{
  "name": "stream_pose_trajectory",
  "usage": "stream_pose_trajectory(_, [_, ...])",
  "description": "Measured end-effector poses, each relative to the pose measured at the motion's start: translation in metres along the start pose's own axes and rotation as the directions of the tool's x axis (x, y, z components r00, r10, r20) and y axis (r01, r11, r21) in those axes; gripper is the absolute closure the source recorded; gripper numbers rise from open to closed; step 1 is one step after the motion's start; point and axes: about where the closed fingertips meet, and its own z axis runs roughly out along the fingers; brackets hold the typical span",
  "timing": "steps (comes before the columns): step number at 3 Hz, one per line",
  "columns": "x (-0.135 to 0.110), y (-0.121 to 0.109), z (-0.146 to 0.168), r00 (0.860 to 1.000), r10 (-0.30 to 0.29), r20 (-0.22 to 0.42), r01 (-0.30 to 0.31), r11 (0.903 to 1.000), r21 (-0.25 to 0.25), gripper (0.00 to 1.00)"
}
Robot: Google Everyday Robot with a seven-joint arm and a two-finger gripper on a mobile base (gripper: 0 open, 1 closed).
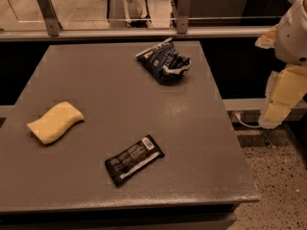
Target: Move blue chip bag near sponge
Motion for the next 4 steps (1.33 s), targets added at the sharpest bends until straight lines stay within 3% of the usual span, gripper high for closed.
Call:
stream_pose_trajectory(2, [-0.009, -0.002, 0.003, 1.000, -0.017, 0.003, 0.017, 0.9999, 0.001, 0.00])
stream_pose_trajectory(3, [-0.043, -0.012, 0.020, 0.992, -0.082, 0.094, 0.081, 0.9967, 0.005, 0.00])
stream_pose_trajectory(4, [-0.090, -0.026, 0.041, 0.969, -0.111, 0.220, 0.105, 0.9937, 0.038, 0.00])
